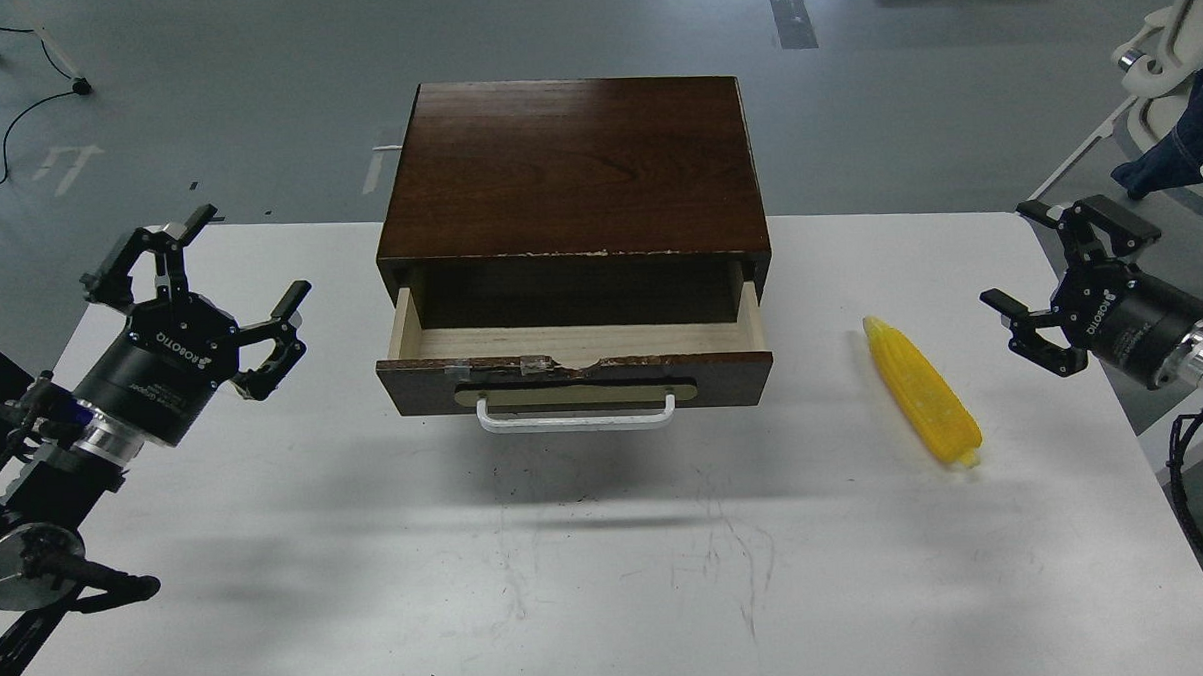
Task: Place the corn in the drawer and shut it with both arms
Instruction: 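Move the right gripper toward the yellow corn cob on the table, then lower the right gripper and grasp the yellow corn cob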
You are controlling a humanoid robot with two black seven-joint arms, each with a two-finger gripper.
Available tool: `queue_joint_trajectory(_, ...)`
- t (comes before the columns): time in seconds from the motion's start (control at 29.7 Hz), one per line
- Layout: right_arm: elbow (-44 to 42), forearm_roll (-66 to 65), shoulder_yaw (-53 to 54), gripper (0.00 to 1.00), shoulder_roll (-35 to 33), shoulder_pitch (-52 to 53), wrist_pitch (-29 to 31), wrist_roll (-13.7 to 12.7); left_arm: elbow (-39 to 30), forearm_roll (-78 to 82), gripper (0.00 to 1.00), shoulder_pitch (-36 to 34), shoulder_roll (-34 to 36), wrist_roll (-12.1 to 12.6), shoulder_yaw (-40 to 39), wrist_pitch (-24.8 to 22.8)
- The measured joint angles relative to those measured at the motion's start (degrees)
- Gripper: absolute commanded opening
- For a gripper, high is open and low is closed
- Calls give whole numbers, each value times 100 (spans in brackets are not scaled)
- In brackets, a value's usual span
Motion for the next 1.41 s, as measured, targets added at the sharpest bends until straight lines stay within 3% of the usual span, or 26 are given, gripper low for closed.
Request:
queue_joint_trajectory(0.54,210,-645,18,100,-371,539,0,0,-45,0,99,0,15,0,-11,0)
queue_joint_trajectory(0.94,789,-4335,-6,100,-1082,1164,1,0,-50,0,99,0,29,8,-9,0)
queue_joint_trajectory(1.41,133,-7475,-360,100,-523,1199,-190,0,-114,1,99,0,80,11,-7,0)
